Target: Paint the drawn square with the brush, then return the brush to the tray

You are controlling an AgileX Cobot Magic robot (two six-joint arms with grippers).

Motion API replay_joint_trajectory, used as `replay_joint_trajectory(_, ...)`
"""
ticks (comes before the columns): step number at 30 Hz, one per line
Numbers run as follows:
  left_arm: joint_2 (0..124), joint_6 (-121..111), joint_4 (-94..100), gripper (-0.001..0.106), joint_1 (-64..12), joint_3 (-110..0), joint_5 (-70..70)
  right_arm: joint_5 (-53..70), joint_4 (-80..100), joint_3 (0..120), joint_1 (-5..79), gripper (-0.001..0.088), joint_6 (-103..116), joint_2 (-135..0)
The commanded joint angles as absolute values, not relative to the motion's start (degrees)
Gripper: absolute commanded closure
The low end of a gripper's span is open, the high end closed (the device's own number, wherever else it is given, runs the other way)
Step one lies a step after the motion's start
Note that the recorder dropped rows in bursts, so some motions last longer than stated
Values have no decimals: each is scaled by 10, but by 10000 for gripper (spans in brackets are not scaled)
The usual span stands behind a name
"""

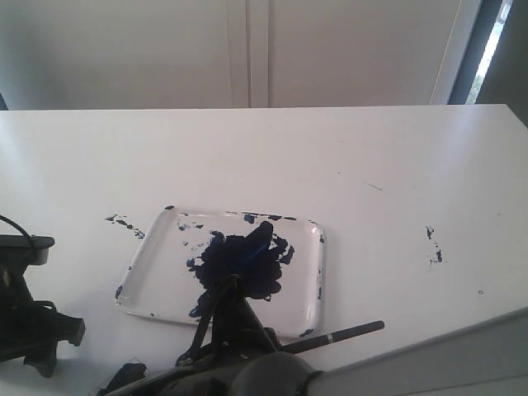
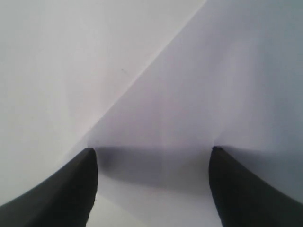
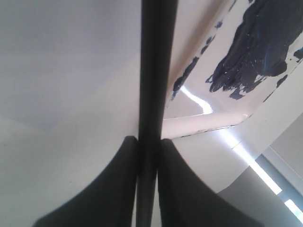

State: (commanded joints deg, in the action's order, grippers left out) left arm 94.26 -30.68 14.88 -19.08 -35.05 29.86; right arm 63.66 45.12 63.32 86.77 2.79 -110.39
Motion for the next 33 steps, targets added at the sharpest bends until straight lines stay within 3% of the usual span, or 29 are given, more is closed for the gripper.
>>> replay_joint_trajectory(33,943,-307,149,358,-191,-350,300,684,468,633,823,868,32,-1107)
